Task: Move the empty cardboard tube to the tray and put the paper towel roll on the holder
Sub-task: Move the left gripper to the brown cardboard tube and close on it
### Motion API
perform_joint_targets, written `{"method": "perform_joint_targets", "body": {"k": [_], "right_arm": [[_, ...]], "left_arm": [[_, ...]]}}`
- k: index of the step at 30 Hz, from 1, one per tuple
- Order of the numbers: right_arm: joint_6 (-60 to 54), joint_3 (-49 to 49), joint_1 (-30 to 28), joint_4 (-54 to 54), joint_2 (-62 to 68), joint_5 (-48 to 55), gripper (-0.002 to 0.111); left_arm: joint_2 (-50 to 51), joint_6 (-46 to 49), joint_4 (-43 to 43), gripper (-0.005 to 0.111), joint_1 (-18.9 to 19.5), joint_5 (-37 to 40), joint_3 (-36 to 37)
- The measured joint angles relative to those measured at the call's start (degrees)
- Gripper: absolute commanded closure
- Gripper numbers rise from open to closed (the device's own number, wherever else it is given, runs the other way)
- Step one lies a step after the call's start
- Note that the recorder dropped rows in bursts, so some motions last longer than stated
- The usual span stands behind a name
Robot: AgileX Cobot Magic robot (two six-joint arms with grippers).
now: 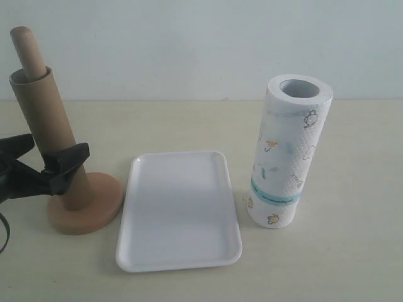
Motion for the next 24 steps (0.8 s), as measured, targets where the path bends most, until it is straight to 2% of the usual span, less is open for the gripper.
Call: {"method": "perform_joint_targets", "body": {"k": [4, 7, 10, 11, 14, 17, 24], "right_arm": [[0.0, 0.0, 0.0, 0.0, 0.0, 0.0, 0.106], [0.0, 0.0, 0.0, 0.0, 0.0, 0.0, 0.106], [0.0, 0.0, 0.0, 0.0, 0.0, 0.0, 0.106], [0.0, 0.0, 0.0, 0.0, 0.0, 0.0, 0.106], [0.0, 0.0, 0.0, 0.0, 0.0, 0.0, 0.106], [0.0, 0.0, 0.0, 0.0, 0.0, 0.0, 0.106], [0.0, 0.0, 0.0, 0.0, 0.0, 0.0, 0.106]], "left_arm": [[3.59, 0.62, 0.12, -0.002, 0.0, -0.76, -2.24], [5.87, 1.38, 0.12, 0.006, 0.0, -0.76, -3.53], [7.18, 1.62, 0.12, 0.03, 0.0, -0.76, -4.21], [7.31, 1.62, -0.12, 0.044, 0.0, -0.76, -4.21], [7.42, 1.72, -1.48, 0.075, 0.0, -0.76, -4.25], [7.42, 1.97, -1.88, 0.103, 0.0, -0.63, -4.25], [6.22, 1.52, -1.97, 0.103, 0.0, -0.17, -4.25]]}}
